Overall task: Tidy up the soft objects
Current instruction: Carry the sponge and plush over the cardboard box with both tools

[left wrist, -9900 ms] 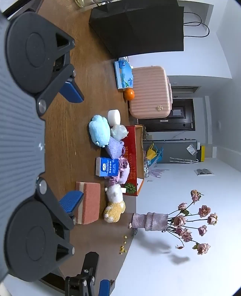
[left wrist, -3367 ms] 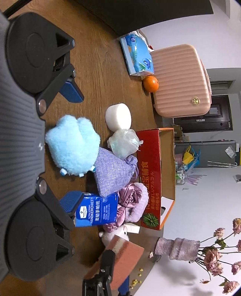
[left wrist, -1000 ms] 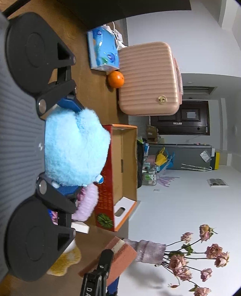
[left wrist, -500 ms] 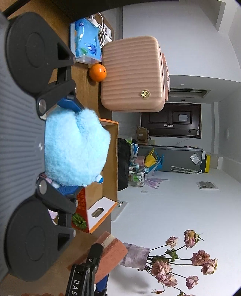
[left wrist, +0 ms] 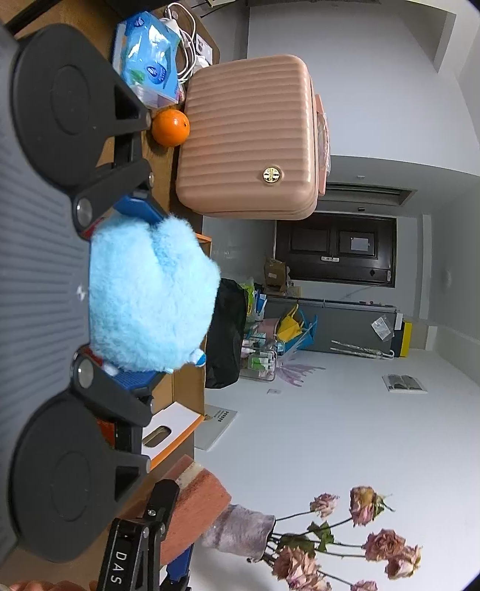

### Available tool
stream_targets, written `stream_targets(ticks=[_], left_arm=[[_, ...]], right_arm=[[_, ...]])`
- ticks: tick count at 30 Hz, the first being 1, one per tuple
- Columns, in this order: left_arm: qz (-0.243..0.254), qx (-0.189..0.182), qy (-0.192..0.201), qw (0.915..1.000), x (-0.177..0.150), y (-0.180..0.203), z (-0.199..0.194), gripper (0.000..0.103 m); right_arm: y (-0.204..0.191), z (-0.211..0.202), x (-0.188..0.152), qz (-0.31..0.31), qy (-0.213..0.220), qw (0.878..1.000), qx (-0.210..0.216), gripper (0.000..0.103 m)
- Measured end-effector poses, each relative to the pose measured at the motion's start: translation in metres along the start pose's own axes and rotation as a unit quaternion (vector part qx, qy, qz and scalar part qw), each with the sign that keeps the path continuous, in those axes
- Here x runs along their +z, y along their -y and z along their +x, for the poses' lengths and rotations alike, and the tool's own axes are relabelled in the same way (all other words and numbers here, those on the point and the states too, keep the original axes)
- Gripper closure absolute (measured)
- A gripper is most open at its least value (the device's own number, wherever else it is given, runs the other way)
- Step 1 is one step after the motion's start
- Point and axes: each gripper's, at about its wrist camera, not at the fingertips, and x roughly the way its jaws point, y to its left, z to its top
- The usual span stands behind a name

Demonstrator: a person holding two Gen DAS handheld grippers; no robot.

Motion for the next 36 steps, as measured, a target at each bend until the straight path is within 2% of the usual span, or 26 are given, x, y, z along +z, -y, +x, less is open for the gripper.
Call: stream_targets(ticks=[19, 36], left_arm=[[0.003, 0.015, -0.018, 0.9997, 0.024, 0.001, 0.086, 0.026], [0.003, 0.039, -0.065, 0.9971, 0.015, 0.000, 0.152, 0.027]], right_arm=[[0.024, 0.090, 0.029, -0.024, -0.040, 0.999, 0.004, 0.022], [0.029, 0.149, 0.000, 0.010, -0.077, 0.997, 0.003, 0.022]])
